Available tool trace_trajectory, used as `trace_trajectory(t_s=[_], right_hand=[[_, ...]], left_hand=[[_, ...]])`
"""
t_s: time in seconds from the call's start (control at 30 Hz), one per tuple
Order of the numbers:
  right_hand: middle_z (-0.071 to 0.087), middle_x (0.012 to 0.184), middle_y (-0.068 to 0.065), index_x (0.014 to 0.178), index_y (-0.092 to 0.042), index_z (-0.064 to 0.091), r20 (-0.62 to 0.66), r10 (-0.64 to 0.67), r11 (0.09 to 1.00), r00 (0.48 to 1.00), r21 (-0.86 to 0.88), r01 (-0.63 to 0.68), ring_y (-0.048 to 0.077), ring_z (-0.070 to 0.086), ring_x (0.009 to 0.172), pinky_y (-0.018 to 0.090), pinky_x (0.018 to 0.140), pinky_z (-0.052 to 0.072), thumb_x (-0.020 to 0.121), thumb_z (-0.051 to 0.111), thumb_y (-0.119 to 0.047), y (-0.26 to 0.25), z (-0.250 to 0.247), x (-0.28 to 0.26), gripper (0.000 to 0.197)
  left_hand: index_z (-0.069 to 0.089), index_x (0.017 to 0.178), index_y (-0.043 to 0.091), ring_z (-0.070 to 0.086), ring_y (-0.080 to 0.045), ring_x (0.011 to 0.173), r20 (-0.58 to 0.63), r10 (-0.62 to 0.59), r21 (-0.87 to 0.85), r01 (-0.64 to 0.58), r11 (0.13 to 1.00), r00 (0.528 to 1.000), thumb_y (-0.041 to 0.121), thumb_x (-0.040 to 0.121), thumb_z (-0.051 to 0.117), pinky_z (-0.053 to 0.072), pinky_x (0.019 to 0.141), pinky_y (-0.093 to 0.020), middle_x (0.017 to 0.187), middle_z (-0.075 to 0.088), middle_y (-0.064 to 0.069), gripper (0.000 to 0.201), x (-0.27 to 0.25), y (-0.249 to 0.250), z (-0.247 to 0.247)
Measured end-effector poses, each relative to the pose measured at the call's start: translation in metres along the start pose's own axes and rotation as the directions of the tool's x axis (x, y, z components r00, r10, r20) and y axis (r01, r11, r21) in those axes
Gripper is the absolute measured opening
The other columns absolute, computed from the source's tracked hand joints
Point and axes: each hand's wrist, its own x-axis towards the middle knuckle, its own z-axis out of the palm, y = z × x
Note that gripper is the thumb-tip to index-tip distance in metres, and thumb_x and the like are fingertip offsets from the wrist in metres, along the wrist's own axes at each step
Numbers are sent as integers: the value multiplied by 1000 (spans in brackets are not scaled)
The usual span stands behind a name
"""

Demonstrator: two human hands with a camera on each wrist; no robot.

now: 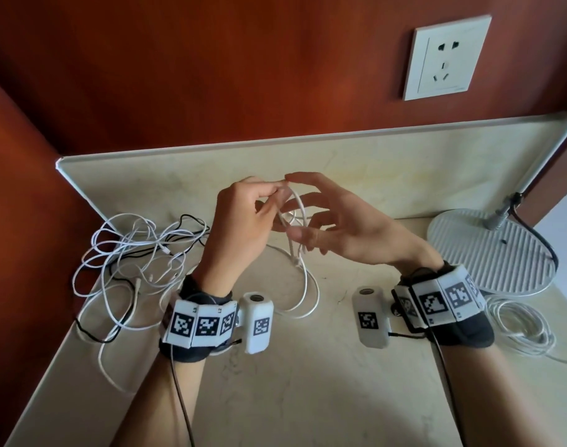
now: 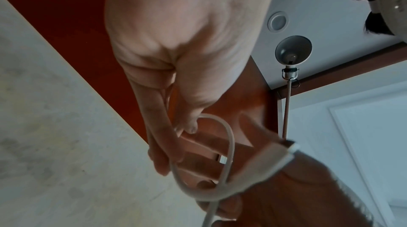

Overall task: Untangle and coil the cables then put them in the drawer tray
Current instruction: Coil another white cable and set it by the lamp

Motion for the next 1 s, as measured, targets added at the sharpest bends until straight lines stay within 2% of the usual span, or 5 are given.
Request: trace_trajectory(t_s=[0.17, 0.33, 0.57, 0.67, 1.0], right_hand=[[67, 125, -9, 139, -24, 55, -183, -94, 955, 979, -295, 37, 12, 70, 91, 34, 75, 59, 93, 77, -26, -2, 0, 2, 51], [64, 132, -8, 124, -23, 62, -389, -320, 947, 864, -143, 287, 16, 61, 122, 35, 96, 55, 101, 68, -19, -28, -9, -11, 25], [74, 95, -1, 110, -9, 68, -166, -159, 968, 973, -218, 121, 16, 73, 84, 44, 78, 61, 105, 61, -20, -18, 0, -7, 14], [61, 65, 4, 94, -4, 67, -172, -140, 983, 975, -139, 117, 14, 53, 53, 28, 57, 46, 113, 43, -24, -14, 4, -4, 37], [40, 61, 5, 96, -4, 60, -364, -60, 994, 929, 66, 90, 13, 30, 51, 26, 48, 28, 114, 39, -23, -6, 5, 4, 35]], left_hand=[[80, 114, 21, 74, -14, 59, 97, -52, -197, 70, 978, 994, 25, 97, 73, 61, 59, -33, 79, 76, 3, 19, -3, 9, 0], [76, 106, 12, 71, -26, 55, 78, -55, -304, 76, 950, 995, 19, 97, 74, 53, 50, -31, 68, 68, -1, 12, -1, 14, -6], [74, 98, 4, 72, -22, 66, -95, 85, -426, -118, 897, 992, 10, 96, 73, 55, 55, -30, 79, 74, -9, 7, -5, 26, -12], [75, 100, 7, 70, -20, 66, -118, 102, -387, -141, 911, 988, 14, 96, 73, 53, 57, -30, 78, 73, -6, 8, -4, 22, -13], [65, 91, 7, 66, -22, 62, 426, 27, -187, 59, 981, 904, 16, 99, 69, 55, 67, -42, 79, 74, -3, 13, -7, 10, -15]])
